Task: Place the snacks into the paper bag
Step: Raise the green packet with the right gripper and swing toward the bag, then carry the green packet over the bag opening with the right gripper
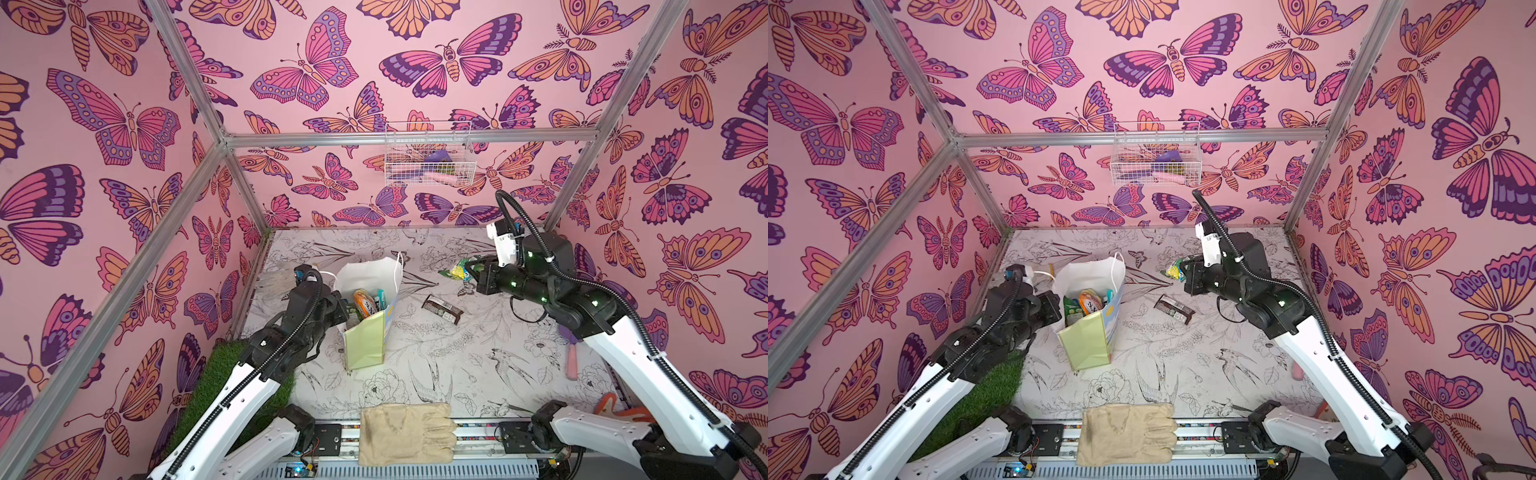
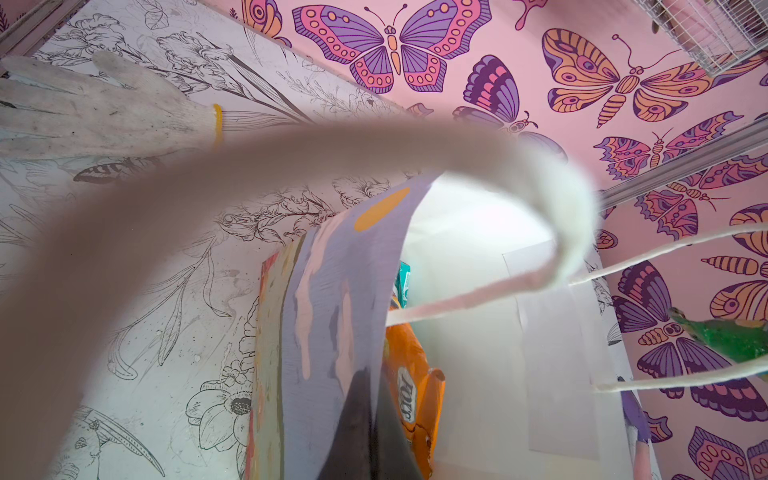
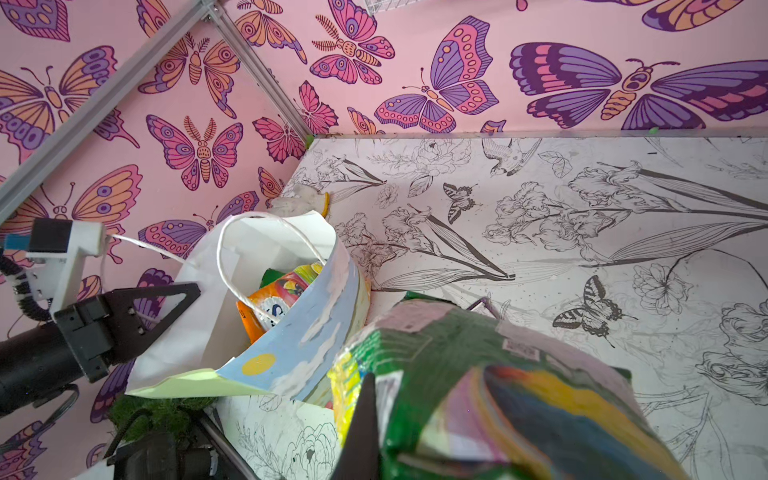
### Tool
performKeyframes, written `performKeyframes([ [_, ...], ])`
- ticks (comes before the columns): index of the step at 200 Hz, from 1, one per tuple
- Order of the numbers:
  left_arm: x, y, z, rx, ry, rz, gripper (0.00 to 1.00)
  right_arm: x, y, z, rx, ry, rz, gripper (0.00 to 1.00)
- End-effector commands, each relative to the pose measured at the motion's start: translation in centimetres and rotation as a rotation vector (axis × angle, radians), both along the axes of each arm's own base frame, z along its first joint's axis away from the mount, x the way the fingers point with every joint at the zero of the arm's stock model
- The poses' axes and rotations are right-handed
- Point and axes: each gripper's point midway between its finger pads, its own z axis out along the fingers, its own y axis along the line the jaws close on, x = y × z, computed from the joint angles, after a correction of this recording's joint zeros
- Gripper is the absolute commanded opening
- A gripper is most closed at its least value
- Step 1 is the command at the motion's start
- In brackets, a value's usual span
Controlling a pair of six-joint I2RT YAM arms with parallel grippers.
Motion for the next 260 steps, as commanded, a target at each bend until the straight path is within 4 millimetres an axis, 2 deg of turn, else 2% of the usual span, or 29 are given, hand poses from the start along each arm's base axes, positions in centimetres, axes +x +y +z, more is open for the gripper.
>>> performKeyframes([
  [1, 0.2, 0.0, 2.1, -0.018, -0.058, -0.009, 0.00, -0.4, -0.4, 0.9, -0.051, -0.005, 0.009, 0.00],
  [74, 0.1, -0.1, 2.2, -0.022, -0.059, -0.010, 0.00, -1.7, 0.3, 1.7, -0.102, 0.094, 0.049, 0.00],
  [163, 0.0, -0.1, 2.4, -0.027, -0.065, -0.012, 0.00, -3.4, 1.8, 0.4, -0.212, 0.191, 0.130, 0.00],
  [206, 0.1, -0.1, 2.5, -0.025, -0.066, -0.014, 0.00, -4.0, 2.3, -0.8, -0.294, 0.249, 0.146, 0.00],
  [260, 0.1, -0.1, 2.8, -0.024, -0.071, -0.015, 0.00, -4.7, 2.6, -1.3, -0.428, 0.252, 0.153, 0.00],
])
